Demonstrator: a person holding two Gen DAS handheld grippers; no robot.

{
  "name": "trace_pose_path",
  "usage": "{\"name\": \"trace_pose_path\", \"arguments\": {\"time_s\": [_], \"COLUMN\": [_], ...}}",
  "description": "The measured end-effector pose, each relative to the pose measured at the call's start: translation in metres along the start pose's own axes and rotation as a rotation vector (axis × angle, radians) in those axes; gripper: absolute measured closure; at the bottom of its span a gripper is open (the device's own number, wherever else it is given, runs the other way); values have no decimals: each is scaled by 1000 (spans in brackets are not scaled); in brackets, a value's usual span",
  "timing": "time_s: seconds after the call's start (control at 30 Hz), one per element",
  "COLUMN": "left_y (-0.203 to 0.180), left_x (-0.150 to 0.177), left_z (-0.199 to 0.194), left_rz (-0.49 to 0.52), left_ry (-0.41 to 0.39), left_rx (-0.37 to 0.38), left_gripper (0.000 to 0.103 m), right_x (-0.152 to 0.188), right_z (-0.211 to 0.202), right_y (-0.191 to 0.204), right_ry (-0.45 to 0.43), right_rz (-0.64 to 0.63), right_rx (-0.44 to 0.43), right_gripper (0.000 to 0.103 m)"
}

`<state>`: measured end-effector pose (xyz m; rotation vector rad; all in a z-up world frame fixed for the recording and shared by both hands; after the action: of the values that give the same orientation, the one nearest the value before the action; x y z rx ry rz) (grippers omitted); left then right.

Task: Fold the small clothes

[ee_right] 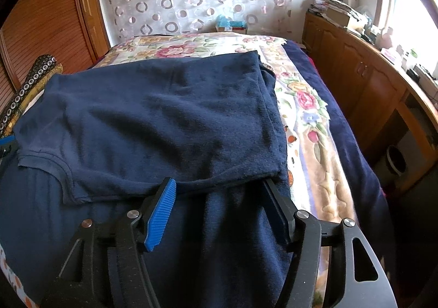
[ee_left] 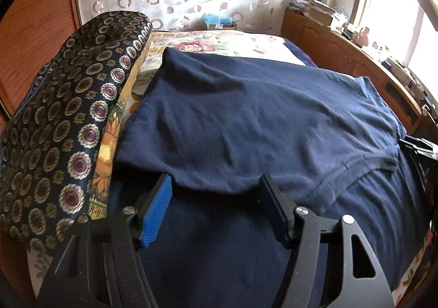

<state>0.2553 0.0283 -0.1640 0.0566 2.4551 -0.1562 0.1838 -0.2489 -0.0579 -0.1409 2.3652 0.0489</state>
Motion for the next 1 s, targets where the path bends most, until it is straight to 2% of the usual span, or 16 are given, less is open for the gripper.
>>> {"name": "trace_pose_path", "arguments": {"time_s": [0.1, 0.2, 0.27, 0.3, 0.33, 0.37, 0.87, 1.0], "left_y": [1, 6, 12, 15, 19, 22, 17, 14], "left_x": [-4, -8, -8, -9, -9, -8, -4, -7], "left_z": [6, 9, 8, 8, 8, 7, -55, -54], "left_rz": [-26, -51, -60, -64, -66, -67, -58, -47], "left_ry": [-1, -18, -28, -31, -34, -34, -213, -215], "left_rx": [7, -13, -31, -40, -44, -43, 9, 3], "left_gripper": [41, 57, 76, 81, 94, 100, 102, 102], "right_x": [0, 0, 0, 0, 0, 0, 1, 0], "right_z": [1, 1, 2, 1, 1, 2, 2, 0], "right_y": [-1, -2, -2, -2, -2, -2, -3, -6], "right_ry": [0, 0, -1, -1, -1, -2, -3, -8], "right_rz": [0, 0, -1, -1, -1, -1, -3, 34], "right_rx": [0, -1, 0, 0, -1, -1, 1, -14], "right_gripper": [37, 36, 36, 36, 36, 36, 34, 34]}}
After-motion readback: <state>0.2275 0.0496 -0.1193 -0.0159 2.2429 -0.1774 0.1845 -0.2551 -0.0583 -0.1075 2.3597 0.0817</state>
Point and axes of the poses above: each gripper's, at about its wrist camera, not at the fingertips, and z roughly the way its jaws point, y to its left, x to its underside, the point moved 8 cm from there along z, roughly the way its jaws point, and after that the axes turned 1 degree about x, right-handed, at the moved point
